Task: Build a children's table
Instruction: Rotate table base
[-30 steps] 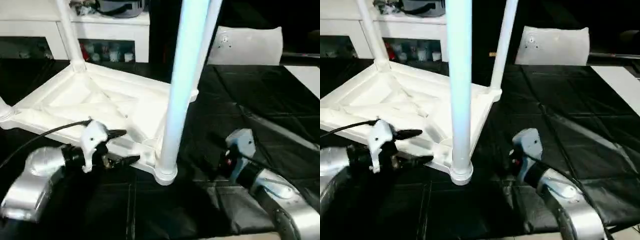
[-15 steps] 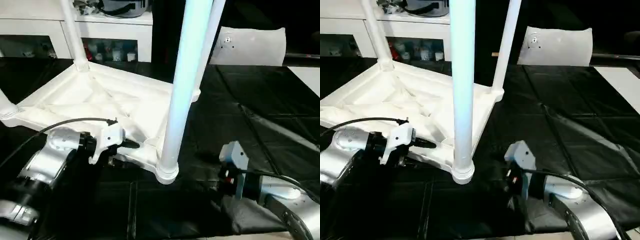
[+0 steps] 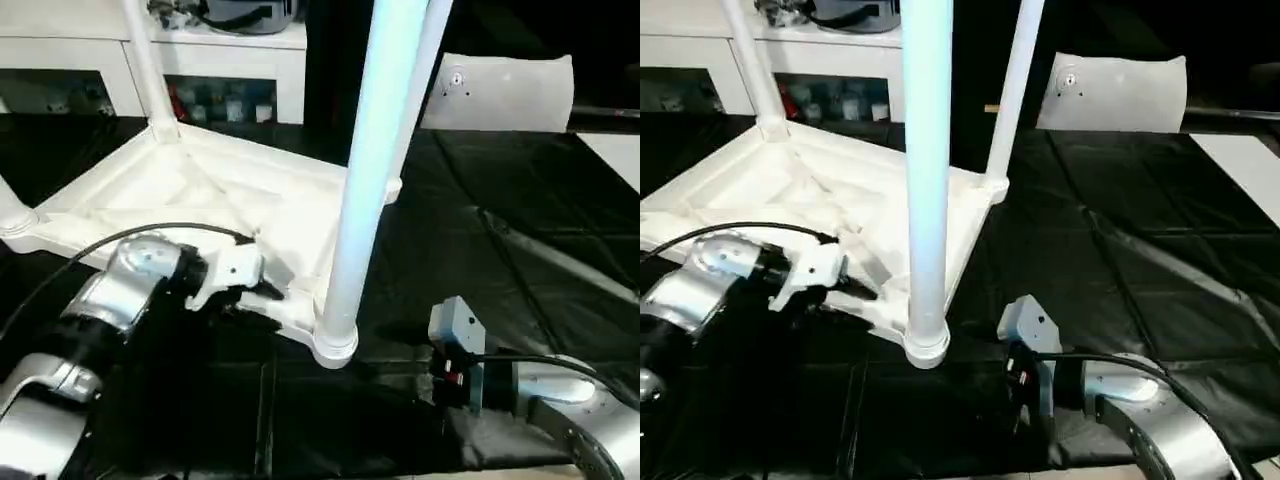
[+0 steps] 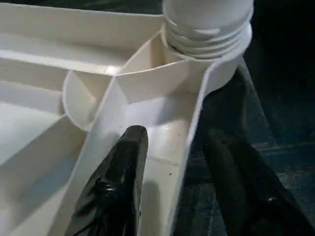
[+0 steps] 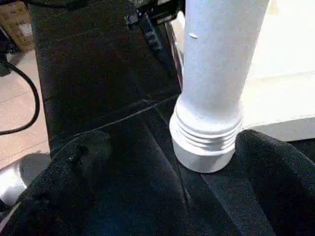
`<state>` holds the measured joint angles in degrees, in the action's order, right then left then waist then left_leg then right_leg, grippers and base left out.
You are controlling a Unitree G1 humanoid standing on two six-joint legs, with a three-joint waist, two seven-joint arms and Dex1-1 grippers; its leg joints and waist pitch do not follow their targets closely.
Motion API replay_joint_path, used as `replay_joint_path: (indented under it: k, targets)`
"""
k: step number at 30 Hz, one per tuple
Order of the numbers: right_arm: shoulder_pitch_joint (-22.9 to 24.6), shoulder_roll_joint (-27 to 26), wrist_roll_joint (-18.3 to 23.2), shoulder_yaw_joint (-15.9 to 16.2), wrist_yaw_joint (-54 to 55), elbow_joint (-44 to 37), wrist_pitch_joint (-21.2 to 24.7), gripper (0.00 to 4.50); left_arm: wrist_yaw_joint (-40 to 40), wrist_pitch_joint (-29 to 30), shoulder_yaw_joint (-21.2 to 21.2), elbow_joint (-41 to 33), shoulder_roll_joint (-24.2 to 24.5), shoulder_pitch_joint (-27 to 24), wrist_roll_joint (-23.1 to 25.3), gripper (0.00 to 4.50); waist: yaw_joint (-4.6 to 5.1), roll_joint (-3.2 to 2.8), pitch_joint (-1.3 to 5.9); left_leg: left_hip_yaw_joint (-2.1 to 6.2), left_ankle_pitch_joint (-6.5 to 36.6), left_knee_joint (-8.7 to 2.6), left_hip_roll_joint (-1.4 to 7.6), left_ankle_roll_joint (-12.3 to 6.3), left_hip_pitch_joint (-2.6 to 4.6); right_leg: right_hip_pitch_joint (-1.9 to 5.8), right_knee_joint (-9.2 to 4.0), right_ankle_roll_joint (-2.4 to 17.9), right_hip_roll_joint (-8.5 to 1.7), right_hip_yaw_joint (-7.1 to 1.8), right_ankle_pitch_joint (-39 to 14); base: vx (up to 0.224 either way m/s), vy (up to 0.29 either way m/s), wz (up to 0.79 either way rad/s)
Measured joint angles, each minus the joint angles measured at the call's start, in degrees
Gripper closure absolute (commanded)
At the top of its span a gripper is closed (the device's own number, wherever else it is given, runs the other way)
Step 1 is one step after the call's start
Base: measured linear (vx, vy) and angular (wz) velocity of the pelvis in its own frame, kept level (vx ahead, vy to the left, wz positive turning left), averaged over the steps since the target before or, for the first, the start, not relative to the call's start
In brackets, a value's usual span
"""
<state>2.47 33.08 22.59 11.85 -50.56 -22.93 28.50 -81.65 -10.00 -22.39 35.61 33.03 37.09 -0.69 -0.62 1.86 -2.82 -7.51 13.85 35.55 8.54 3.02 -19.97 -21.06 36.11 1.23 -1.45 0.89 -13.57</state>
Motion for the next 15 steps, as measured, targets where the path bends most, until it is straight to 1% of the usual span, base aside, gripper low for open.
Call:
replay_joint_path:
  k: [2,3,5,8,9,10,12,14,15]
  targets:
    - [-0.08,0.0,-0.06,0.04,0.0,0.02,-0.07,0.0,-1.18,-0.53,-0.45,1.46,-0.57,0.99,0.44,2.87,-0.16,0.01,-0.01,-0.01,0.0,0.0,0.0,0.0,0.01,0.0,0.0,0.01,0.0,0.0,0.0,0.0,0.0,0.0]
    - [-0.17,-0.01,-0.12,0.08,0.0,0.03,-0.11,0.0,-1.93,-0.9,-0.71,1.85,-0.79,1.41,0.49,2.87,-0.24,0.02,-0.01,-0.04,0.0,0.0,0.01,0.0,0.01,0.0,0.0,0.01,0.0,-0.01,0.01,0.0,0.0,0.0]
    - [-0.3,-0.01,-0.22,0.18,0.0,0.05,-0.14,0.0,-2.64,-1.51,-1.12,2.37,-1.1,1.9,0.53,3.1,-0.35,0.02,-0.01,-0.06,0.0,0.0,0.02,0.0,0.02,0.0,0.0,0.01,-0.01,-0.01,0.01,0.0,0.0,0.0]
    - [-0.29,-0.01,-0.32,0.52,-0.01,0.08,-0.2,0.0,-3.2,-2.37,-1.3,3.73,-1.87,2.16,1.03,3.25,-0.54,0.03,-0.02,-0.09,0.0,0.0,0.05,0.0,0.01,0.0,0.0,0.01,0.0,0.0,0.01,0.0,0.0,0.0]
    - [-0.29,-0.01,-0.47,0.6,-0.04,0.11,-0.24,0.0,-3.37,-2.77,-1.6,4.52,-2.22,2.52,1.51,3.43,-0.7,0.03,-0.02,-0.11,0.0,0.0,0.06,0.0,0.01,0.0,0.0,0.01,0.0,0.0,0.01,0.0,0.0,0.0]
    - [-0.3,-0.01,-0.49,0.64,-0.04,0.15,-0.3,0.0,-3.5,-2.97,-1.74,5.17,-2.45,2.91,1.67,3.43,-0.84,0.03,-0.02,-0.12,-0.01,0.0,0.07,0.0,0.02,0.0,0.0,0.01,0.0,0.0,0.01,0.0,0.0,0.0]
    - [-0.31,-0.01,-0.51,0.68,-0.07,0.24,-0.37,0.0,-3.86,-3.78,-2.0,6.18,-2.91,3.86,2.17,3.63,-1.12,0.03,-0.02,-0.18,-0.01,0.0,0.09,0.0,0.03,0.0,0.0,0.01,-0.01,-0.01,0.01,0.0,0.0,0.0]
    - [-0.32,-0.01,-0.55,0.92,-0.07,0.43,-0.42,0.0,-3.86,-4.56,-2.28,7.05,-3.22,4.47,2.57,3.67,-1.18,0.03,-0.02,-0.25,0.0,0.0,0.12,0.0,0.03,0.0,0.0,0.01,-0.01,-0.01,0.01,0.0,0.0,0.0]
    - [-0.32,-0.01,-0.67,1.13,-0.07,0.54,-0.43,0.0,-3.86,-5.11,-2.47,7.72,-3.43,4.74,2.87,3.88,-1.18,0.03,-0.02,-0.28,0.0,0.0,0.13,0.0,0.03,0.0,0.0,0.01,-0.01,-0.01,0.01,0.0,0.0,0.0]
